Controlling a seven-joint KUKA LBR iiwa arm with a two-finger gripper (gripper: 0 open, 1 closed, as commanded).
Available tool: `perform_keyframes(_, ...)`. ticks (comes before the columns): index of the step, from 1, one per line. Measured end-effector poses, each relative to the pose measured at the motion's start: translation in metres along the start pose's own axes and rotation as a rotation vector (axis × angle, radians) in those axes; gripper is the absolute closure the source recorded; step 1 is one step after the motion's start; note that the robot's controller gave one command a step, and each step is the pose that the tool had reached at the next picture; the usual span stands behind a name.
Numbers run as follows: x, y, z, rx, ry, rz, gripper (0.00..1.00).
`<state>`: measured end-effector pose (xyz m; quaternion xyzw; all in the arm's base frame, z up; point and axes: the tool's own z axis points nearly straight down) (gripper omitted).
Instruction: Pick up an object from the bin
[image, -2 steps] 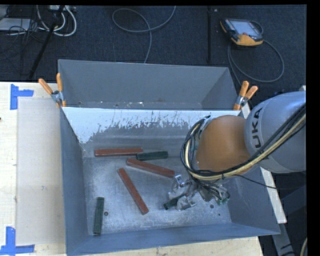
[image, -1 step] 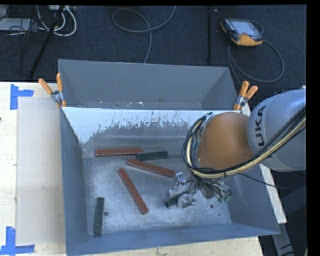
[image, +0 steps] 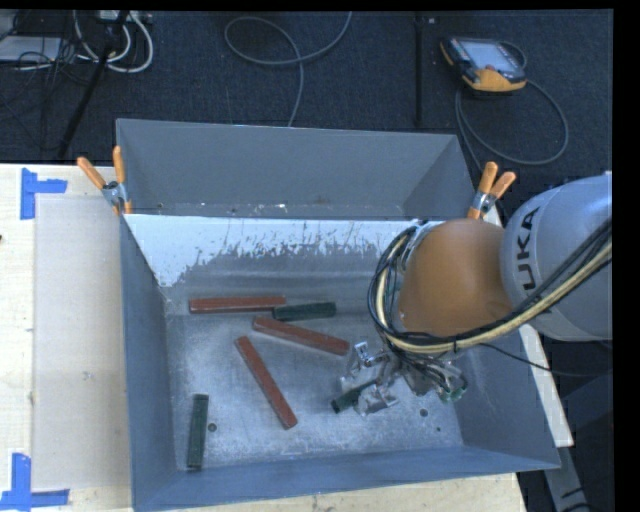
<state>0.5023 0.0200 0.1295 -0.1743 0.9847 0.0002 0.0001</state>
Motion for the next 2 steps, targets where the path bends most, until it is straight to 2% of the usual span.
perform_keyframes(1,0.001,0.001,-0.012,-0.002,0.006,0.000,1.00)
perform_keyframes(2,0.001,0.001,-0.030,-0.001,0.004,0.001,1.00)
